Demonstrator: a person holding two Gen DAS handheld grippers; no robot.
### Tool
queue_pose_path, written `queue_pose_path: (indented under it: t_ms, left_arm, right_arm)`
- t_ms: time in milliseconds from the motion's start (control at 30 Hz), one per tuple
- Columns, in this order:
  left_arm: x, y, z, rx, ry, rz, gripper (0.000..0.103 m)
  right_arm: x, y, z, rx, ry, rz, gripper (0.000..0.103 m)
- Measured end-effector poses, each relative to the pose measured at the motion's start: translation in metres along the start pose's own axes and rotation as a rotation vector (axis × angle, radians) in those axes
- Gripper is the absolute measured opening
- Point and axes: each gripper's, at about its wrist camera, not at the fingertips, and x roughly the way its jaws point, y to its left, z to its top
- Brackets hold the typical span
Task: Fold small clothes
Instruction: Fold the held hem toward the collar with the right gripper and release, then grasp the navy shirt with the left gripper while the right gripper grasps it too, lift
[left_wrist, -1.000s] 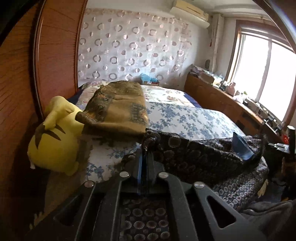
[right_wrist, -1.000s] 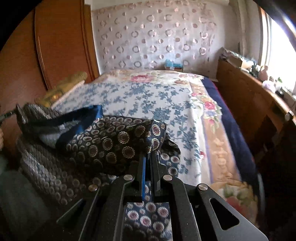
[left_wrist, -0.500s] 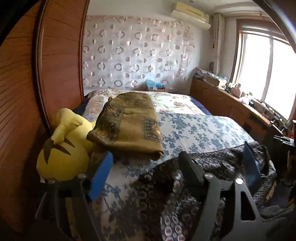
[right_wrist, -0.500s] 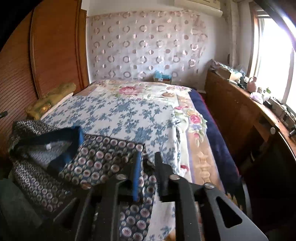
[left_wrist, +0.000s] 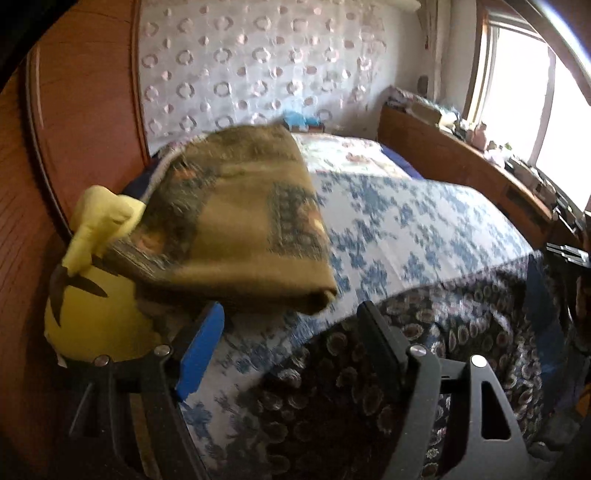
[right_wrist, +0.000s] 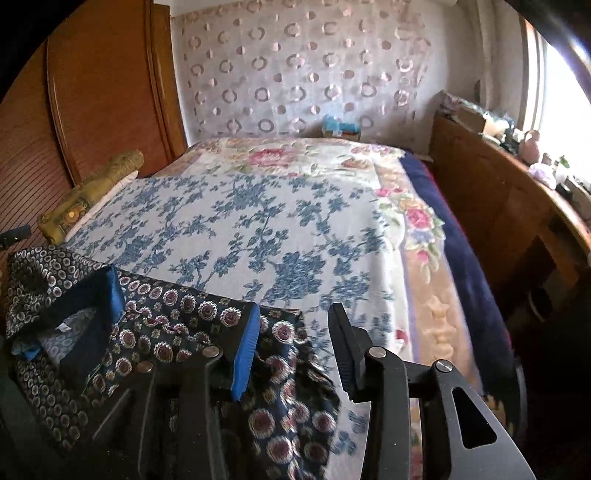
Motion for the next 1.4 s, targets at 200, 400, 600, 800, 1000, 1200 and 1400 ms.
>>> queue_pose_path:
  t_ms: [200,400,600,800,1000,1200,1400]
  left_arm:
    - [0.012,-0.01,-0.019,0.021,0.071,-0.01,0.075]
    - [0.017,-0.01,-0.029,0.018,0.107,-0.003,0.075]
    - [0.019,-0.006,-0.03,0.006,0.112,0.001,0.075]
    - [0.02,-0.007,-0.03,0.009,0.106,0.006,0.076]
    - [0.021,-0.01,-0.029,0.036,0.115,0.006,0.076]
    - [0.015,-0.022,-0.032,0.082,0.114,-0.06,0.034]
    - [0.0,-0.034,-0.037,0.097,0.086,-0.1,0.009]
  right_arm:
    - [0.004,0.002,0.001,-0.019,0.037,0.009,0.04]
    - [0.013,-0.005,-0.002,-0.017,0.079,-0.008,0.04]
    - [0.021,-0.008,-0.004,-0.013,0.126,-0.023,0.053]
    - [0.026,-0.007,-0.003,-0.012,0.133,-0.019,0.06]
    - [0.03,-0.006,-0.006,-0.017,0.131,-0.02,0.065]
    - [0.03,0.006,-0.007,-0.068,0.133,0.038,0.053]
    - [0.023,0.011,-0.013,-0.058,0.125,0.092,0.012]
